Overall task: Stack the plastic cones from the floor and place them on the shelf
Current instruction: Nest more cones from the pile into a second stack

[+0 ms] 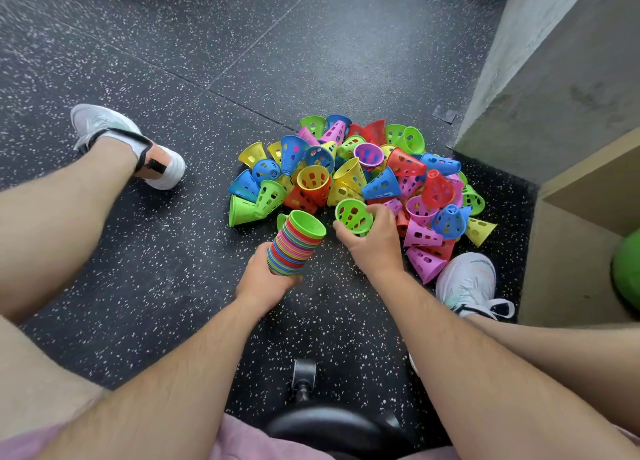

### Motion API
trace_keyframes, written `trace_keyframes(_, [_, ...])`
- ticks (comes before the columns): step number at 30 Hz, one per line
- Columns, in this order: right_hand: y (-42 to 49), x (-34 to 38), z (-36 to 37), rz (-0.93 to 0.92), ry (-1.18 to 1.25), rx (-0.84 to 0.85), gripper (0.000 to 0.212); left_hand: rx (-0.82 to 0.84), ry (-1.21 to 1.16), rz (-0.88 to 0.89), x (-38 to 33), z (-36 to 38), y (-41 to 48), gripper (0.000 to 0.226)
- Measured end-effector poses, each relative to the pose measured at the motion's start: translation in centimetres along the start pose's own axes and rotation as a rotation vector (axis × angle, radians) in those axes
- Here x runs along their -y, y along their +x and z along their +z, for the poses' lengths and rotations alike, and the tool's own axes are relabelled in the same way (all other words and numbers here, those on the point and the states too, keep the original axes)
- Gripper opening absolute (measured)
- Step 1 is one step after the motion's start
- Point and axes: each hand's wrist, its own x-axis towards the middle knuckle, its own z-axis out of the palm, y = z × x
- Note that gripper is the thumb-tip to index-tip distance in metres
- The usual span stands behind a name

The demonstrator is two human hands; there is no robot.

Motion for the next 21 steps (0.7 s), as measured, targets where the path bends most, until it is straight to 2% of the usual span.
trace_keyframes(2, [0.7, 0.8, -0.1, -0.004, 0.101, -0.067, 0.065, 0.002, -0.018, 0.001, -0.2, 0.1, 0.0, 0.075])
trace_keyframes(4, [1.1, 1.6, -0.1, -0.029, 0.137, -0.065, 0.061, 0.011, -0.021, -0.003, -0.3, 0.3, 0.1, 0.075])
trace_keyframes(10, [0.8, 3.6, 1.9, -0.078, 0.069, 0.192, 0.077, -0.002, -0.049, -0.012, -0.5, 0.3, 0.1, 0.076])
trace_keyframes(13, [0.3, 3.8, 3.6, -0.090, 0.047, 0.357, 0.063, -0.030, -0.068, -0.017, -0.6, -0.2, 0.2, 0.075])
trace_keyframes(17, [0.3, 4.8, 5.1, -0.070, 0.113, 0.450, 0.059, -0.068, -0.087, -0.055, 0.6, -1.3, 0.5, 0.071])
trace_keyframes(21, [0.7, 5.6, 6.3, -0.083, 0.154, 0.351, 0.043, -0.111, -0.107, -0.080, 2.2, -2.6, 1.2, 0.075])
